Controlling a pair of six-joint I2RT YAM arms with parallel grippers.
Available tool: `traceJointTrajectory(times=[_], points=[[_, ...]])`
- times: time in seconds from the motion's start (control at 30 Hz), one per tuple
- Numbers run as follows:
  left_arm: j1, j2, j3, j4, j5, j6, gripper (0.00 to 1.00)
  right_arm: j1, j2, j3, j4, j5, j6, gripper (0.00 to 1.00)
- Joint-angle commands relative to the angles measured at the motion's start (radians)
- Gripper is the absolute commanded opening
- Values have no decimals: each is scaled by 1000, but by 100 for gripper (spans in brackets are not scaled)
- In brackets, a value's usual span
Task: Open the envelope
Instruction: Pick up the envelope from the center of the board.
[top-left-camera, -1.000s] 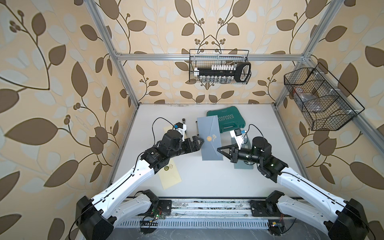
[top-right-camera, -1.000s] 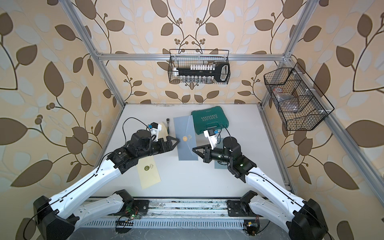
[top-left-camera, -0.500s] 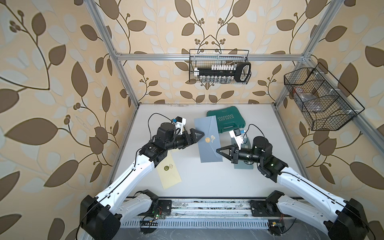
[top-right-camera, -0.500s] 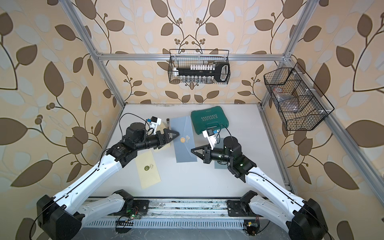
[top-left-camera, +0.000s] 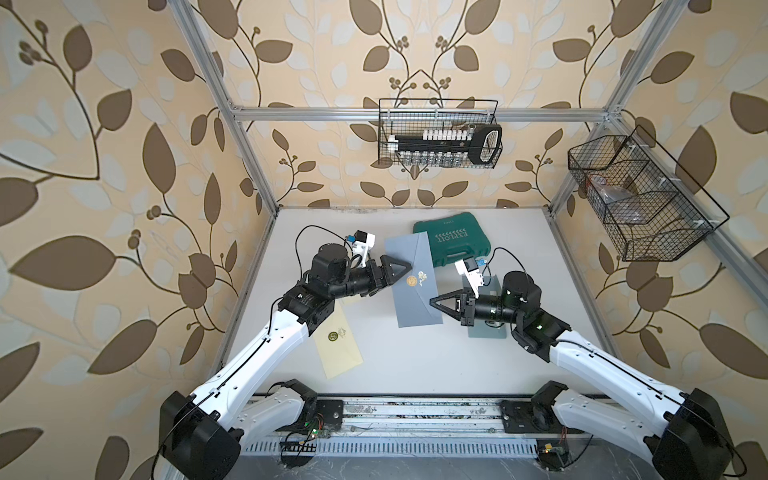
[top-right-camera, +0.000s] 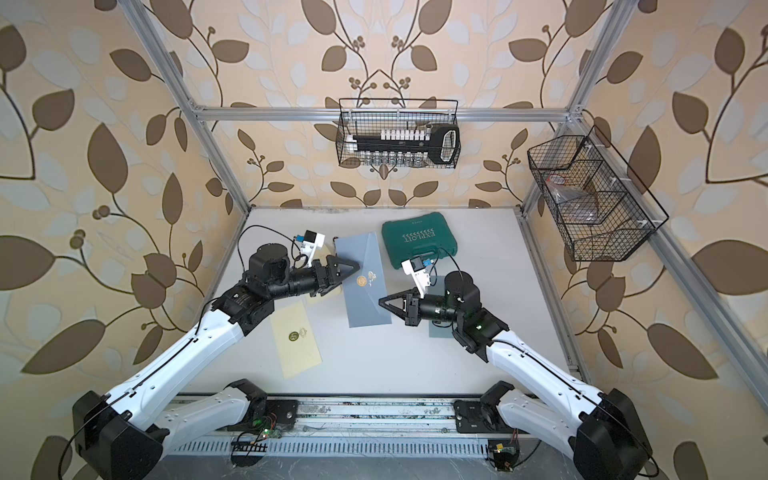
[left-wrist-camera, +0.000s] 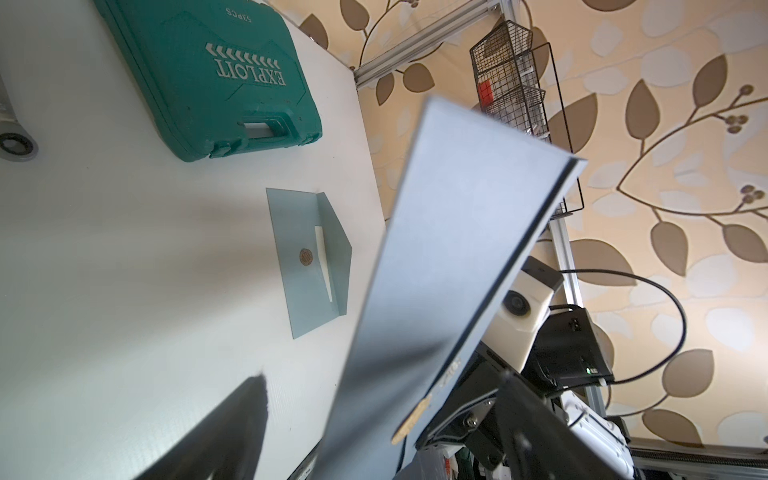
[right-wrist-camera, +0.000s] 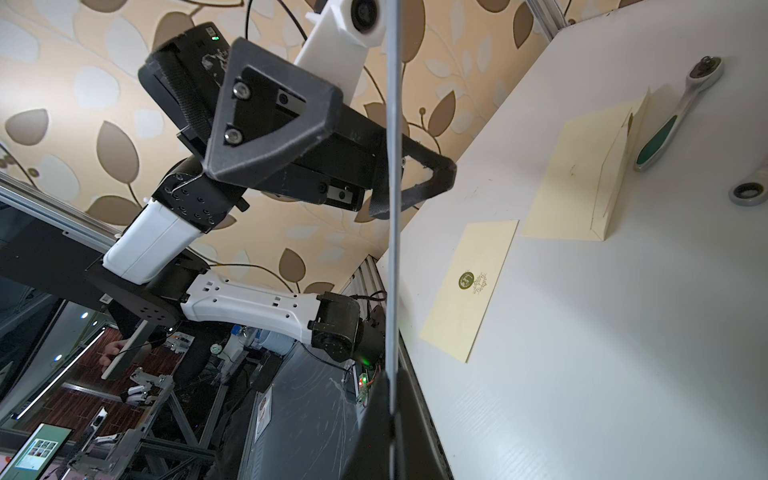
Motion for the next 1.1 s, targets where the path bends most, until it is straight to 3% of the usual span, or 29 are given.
traceJointTrajectory(times=[0.0,1.07], points=[[3,-29,-7,55,16,-10,85,-1,9,20,29,-25,7,2],[2,-23,-25,132,69,-34,66,-1,16,31,-56,23,-17,3]])
